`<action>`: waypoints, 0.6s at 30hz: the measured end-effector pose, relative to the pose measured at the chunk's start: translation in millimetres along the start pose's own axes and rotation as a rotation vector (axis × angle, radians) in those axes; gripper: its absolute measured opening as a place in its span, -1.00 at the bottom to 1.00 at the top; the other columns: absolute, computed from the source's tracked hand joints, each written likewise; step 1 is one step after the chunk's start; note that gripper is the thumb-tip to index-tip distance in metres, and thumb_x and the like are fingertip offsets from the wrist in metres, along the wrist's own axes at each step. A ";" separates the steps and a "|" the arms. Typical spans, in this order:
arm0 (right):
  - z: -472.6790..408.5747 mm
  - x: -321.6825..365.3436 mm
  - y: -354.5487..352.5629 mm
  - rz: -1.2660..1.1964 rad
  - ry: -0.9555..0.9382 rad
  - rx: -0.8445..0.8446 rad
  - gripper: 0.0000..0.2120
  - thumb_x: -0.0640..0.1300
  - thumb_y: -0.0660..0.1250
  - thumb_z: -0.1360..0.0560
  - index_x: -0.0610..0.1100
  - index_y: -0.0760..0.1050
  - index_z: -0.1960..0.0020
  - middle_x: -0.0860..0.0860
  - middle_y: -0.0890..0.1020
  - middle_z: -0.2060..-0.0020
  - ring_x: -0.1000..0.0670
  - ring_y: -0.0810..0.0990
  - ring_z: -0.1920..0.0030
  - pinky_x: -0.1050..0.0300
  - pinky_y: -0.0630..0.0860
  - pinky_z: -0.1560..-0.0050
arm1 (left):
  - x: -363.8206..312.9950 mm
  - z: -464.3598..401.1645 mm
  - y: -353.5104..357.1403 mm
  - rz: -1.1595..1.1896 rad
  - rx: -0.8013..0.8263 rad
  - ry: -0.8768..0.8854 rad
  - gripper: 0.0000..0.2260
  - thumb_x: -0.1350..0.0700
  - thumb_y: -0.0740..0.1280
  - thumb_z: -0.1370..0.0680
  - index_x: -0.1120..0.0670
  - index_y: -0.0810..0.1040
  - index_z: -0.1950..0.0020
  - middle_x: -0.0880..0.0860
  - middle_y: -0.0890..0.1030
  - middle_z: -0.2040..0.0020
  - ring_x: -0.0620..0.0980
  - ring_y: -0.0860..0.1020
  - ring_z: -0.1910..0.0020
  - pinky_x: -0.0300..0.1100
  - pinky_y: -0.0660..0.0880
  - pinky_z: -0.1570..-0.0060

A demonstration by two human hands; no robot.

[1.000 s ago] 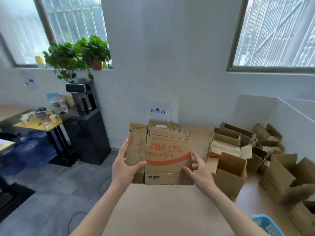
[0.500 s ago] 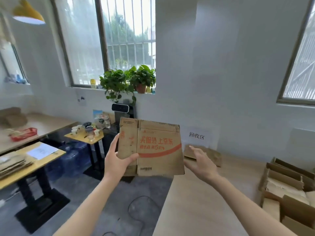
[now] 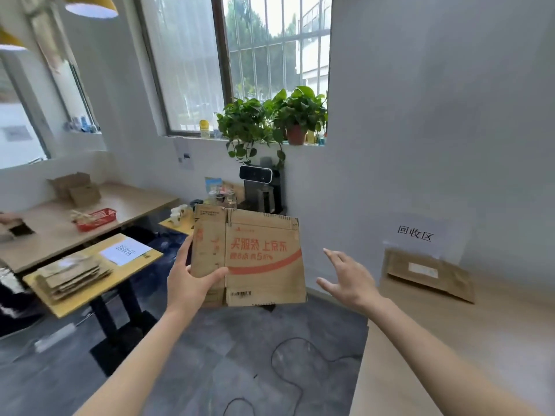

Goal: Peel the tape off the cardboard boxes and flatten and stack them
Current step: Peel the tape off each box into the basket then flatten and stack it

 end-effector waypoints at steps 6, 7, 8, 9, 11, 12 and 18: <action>-88.0 -34.8 47.9 0.027 0.021 0.017 -0.25 0.25 0.30 -0.56 -0.01 0.15 -0.63 0.07 0.33 -0.54 -0.03 0.39 -0.47 0.05 0.34 -0.43 | 28.3 -92.7 57.5 -0.059 0.069 -0.012 -0.11 -0.17 0.65 -0.23 -0.55 0.21 -0.39 -0.44 0.55 -0.09 -0.25 0.59 -0.09 -0.13 0.59 -0.05; -97.9 -44.4 52.5 0.023 0.041 0.016 -0.26 0.25 0.29 -0.56 -0.01 0.15 -0.63 0.07 0.32 -0.55 -0.02 0.37 -0.48 0.05 0.32 -0.44 | 29.9 -107.2 72.7 -0.068 0.092 -0.013 -0.10 -0.14 0.66 -0.25 -0.52 0.22 -0.41 -0.39 0.55 -0.11 -0.23 0.60 -0.10 -0.10 0.60 -0.07; -106.3 -55.0 56.3 0.024 0.057 0.014 -0.26 0.25 0.29 -0.57 -0.02 0.14 -0.63 0.07 0.31 -0.55 -0.02 0.35 -0.50 0.06 0.31 -0.46 | 30.7 -120.1 89.5 -0.074 0.115 -0.009 -0.10 -0.11 0.67 -0.26 -0.49 0.23 -0.44 -0.36 0.55 -0.12 -0.23 0.60 -0.08 -0.09 0.60 -0.07; -113.7 -66.1 58.9 0.033 0.068 0.012 -0.26 0.24 0.28 -0.57 -0.02 0.14 -0.63 0.07 0.31 -0.56 -0.01 0.33 -0.51 0.06 0.29 -0.47 | 31.2 -131.6 107.0 -0.075 0.136 -0.001 -0.09 -0.10 0.67 -0.27 -0.48 0.23 -0.44 -0.37 0.54 -0.12 -0.28 0.60 -0.06 -0.13 0.60 -0.04; -125.2 -91.0 59.0 0.058 0.095 0.011 -0.25 0.25 0.28 -0.58 -0.03 0.13 -0.63 0.06 0.29 -0.57 0.00 0.29 -0.53 0.07 0.26 -0.50 | 32.4 -151.0 145.2 -0.059 0.187 0.013 -0.10 -0.08 0.67 -0.28 -0.51 0.22 -0.43 -0.41 0.55 -0.08 -0.38 0.59 -0.01 -0.24 0.55 0.00; -128.3 -103.7 57.2 0.074 0.111 0.013 -0.25 0.25 0.28 -0.58 -0.04 0.13 -0.63 0.06 0.29 -0.57 0.01 0.28 -0.54 0.07 0.25 -0.51 | 32.8 -158.0 164.4 -0.047 0.219 0.016 -0.10 -0.06 0.67 -0.29 -0.48 0.23 -0.44 -0.43 0.58 -0.05 -0.39 0.59 -0.01 -0.27 0.54 0.01; -119.7 -186.0 33.2 0.151 0.270 -0.026 -0.24 0.26 0.28 -0.57 -0.04 0.13 -0.63 0.05 0.30 -0.56 0.03 0.26 -0.55 0.05 0.23 -0.53 | 22.0 -175.7 282.3 0.037 0.410 0.027 -0.08 -0.01 0.68 -0.31 -0.44 0.23 -0.48 -0.44 0.61 -0.03 -0.38 0.60 -0.03 -0.28 0.53 0.03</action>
Point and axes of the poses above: each hand's wrist, its own z-axis away from the middle knuckle, its own y-axis out of the palm, x = y × z, the point moved 3 cm from there along -z, towards the middle knuckle
